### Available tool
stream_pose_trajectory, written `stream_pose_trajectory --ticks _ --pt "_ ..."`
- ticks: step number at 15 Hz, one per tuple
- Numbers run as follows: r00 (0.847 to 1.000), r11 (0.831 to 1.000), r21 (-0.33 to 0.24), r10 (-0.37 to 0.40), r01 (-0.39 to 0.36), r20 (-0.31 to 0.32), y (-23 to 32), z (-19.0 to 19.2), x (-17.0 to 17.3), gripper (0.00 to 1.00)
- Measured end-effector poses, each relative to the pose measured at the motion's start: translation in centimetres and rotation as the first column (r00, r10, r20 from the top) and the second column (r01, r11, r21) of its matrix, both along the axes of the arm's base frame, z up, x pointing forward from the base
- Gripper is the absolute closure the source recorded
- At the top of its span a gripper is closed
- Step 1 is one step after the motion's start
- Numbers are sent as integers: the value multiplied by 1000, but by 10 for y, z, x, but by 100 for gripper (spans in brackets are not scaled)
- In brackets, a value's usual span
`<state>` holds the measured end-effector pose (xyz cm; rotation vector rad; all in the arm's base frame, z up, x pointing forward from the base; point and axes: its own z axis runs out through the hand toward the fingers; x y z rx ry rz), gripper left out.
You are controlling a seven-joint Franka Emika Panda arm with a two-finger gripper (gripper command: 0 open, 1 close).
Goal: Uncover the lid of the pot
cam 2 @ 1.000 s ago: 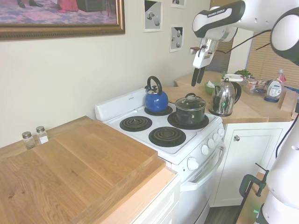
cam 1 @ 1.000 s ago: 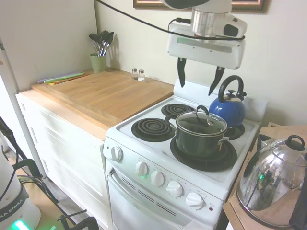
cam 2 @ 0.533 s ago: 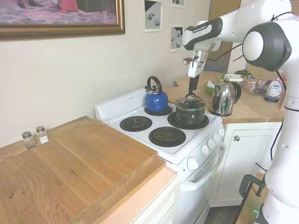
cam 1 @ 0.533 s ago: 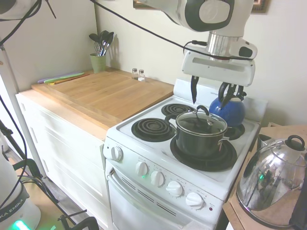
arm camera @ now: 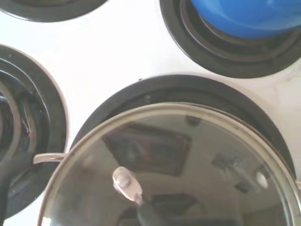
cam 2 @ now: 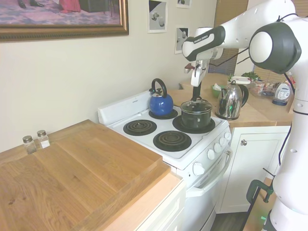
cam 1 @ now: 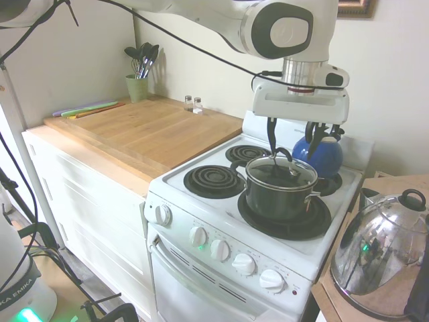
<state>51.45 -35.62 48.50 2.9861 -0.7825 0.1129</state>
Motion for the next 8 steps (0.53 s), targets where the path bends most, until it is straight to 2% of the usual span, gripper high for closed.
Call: stream_pose_trajectory --ticks 8 --pt "1000 1000 6 5 -5 -9 6 -11 -1 100"
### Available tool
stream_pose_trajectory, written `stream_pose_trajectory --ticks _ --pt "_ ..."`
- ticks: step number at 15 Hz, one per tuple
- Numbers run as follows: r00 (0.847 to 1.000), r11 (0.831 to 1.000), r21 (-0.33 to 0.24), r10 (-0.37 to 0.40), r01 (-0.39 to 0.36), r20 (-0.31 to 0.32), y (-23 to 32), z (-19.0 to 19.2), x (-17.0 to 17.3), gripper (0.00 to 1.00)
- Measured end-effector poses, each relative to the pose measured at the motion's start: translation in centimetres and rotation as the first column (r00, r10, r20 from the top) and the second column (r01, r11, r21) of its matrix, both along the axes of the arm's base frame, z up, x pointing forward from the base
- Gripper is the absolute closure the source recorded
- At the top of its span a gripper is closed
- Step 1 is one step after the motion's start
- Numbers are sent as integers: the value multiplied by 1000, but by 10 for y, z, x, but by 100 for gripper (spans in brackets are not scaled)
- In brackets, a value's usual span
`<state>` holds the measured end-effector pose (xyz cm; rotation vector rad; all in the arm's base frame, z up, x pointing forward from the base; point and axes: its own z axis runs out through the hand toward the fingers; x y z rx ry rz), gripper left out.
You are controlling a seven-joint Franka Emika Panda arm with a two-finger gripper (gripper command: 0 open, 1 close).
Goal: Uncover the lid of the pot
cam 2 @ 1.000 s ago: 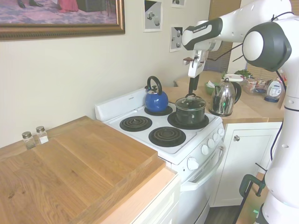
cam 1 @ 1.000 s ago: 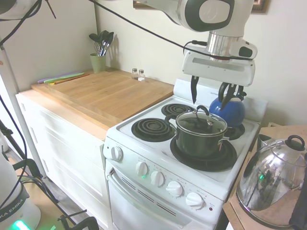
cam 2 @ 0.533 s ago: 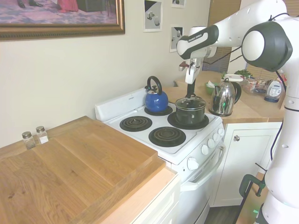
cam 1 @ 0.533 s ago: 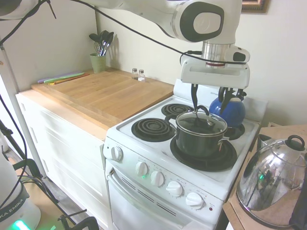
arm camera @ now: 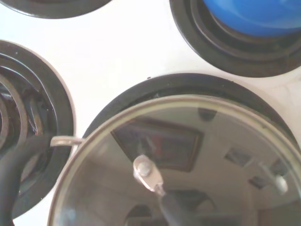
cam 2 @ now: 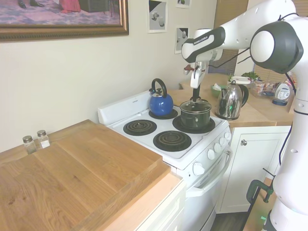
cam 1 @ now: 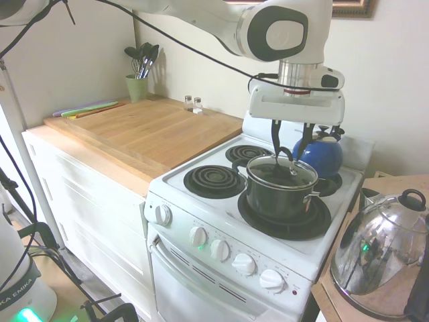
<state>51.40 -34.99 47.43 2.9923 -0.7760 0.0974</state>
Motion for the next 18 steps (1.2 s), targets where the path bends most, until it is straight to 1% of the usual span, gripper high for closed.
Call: stream_pose_trajectory --ticks 13,15,18 --pt "1000 1000 -2 -7 7 16 -3 3 -2 100" --pt "999 1000 -4 -11 11 31 -3 17 -9 100" --pt "997 1000 -11 -5 6 72 5 62 -28 100"
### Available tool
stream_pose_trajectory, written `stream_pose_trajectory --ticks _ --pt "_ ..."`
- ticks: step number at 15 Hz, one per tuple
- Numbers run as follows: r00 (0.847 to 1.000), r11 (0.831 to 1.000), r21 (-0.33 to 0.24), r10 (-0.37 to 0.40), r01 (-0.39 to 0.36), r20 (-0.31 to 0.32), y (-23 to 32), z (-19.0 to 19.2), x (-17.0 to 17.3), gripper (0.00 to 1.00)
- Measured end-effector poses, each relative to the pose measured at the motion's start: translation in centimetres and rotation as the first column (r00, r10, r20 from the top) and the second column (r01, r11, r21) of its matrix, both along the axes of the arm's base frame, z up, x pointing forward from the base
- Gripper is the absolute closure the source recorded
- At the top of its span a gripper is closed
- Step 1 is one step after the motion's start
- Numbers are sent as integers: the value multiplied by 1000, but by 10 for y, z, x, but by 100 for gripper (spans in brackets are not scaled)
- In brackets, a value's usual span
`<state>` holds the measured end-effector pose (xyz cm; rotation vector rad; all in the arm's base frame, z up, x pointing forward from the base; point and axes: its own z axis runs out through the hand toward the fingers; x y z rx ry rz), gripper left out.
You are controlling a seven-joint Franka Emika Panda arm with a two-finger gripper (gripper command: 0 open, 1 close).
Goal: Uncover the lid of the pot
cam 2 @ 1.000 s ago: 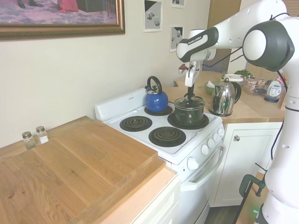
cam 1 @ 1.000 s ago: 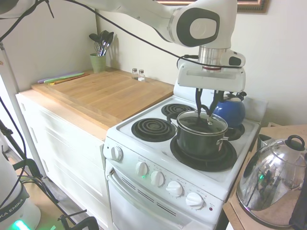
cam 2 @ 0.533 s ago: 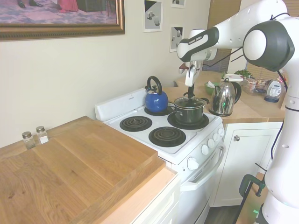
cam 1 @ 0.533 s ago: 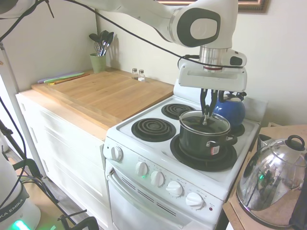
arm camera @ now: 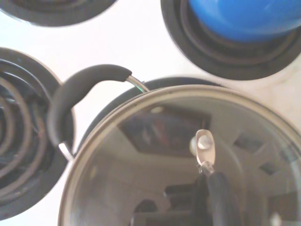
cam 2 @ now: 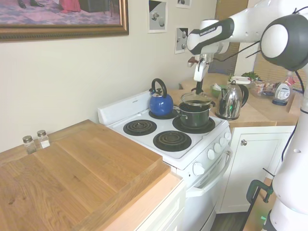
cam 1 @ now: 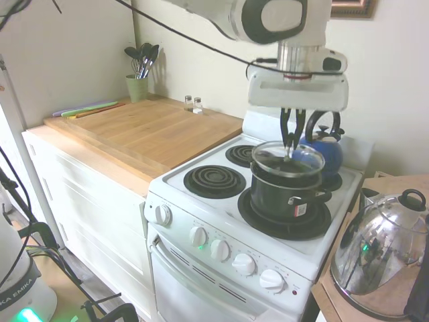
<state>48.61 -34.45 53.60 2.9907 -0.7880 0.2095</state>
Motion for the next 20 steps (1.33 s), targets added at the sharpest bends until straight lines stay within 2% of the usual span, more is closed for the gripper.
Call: stream_pose_trajectory --ticks 3,5,9,11,13,16,20 --pt "997 997 -30 70 -69 40 58 38 -18 100" --pt "993 993 -47 111 -108 45 139 50 -19 100" --pt "991 990 -65 125 -122 37 313 42 -52 100" --pt "992 990 -65 125 -123 27 375 28 -58 100" --pt "991 990 -60 130 -130 1 419 5 -50 100" --pt "992 991 -49 123 -123 -5 481 -33 -27 100" --pt "994 992 -72 105 -103 29 563 -39 15 100"
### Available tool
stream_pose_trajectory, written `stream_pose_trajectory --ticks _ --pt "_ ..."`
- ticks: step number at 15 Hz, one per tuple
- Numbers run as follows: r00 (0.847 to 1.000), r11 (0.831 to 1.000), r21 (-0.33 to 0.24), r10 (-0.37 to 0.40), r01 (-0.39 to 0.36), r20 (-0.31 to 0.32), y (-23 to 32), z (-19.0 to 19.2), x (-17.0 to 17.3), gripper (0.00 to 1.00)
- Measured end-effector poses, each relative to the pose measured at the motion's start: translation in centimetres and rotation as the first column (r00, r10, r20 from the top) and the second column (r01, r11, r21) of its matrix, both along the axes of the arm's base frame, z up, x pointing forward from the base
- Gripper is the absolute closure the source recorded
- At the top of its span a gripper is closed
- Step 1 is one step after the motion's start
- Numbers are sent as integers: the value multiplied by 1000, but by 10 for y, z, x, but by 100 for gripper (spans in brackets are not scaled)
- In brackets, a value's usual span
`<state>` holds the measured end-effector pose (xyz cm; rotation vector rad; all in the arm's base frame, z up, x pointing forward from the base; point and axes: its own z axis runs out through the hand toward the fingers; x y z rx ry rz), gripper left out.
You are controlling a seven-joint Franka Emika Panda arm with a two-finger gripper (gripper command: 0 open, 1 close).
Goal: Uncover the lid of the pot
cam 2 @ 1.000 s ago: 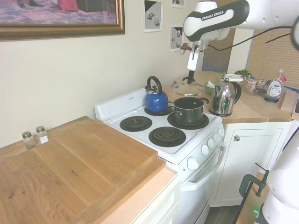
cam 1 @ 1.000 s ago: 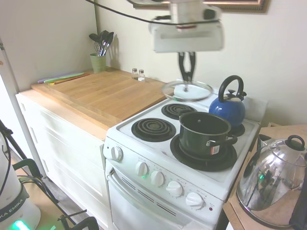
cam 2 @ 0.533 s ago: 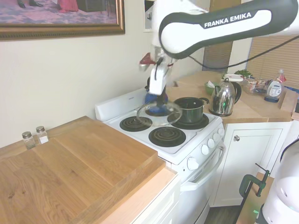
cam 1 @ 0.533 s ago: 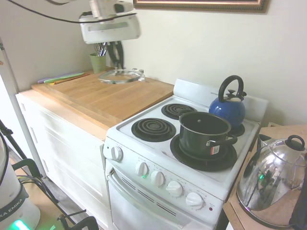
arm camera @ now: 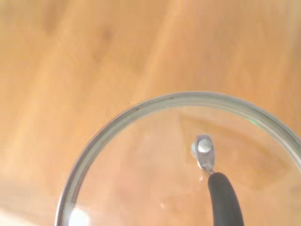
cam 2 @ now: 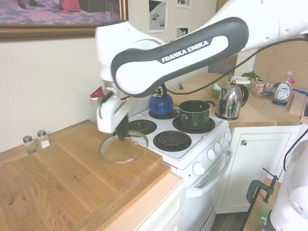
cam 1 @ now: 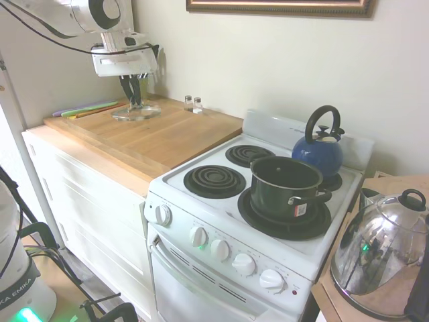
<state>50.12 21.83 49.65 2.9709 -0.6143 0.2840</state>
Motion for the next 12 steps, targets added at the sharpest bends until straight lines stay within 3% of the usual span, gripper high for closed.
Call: stream_pose_trajectory --ticks 6,12 --pt "999 999 -25 -21 20 -25 90 -50 71 100" --pt "996 997 -38 -73 71 -58 110 -75 133 100"
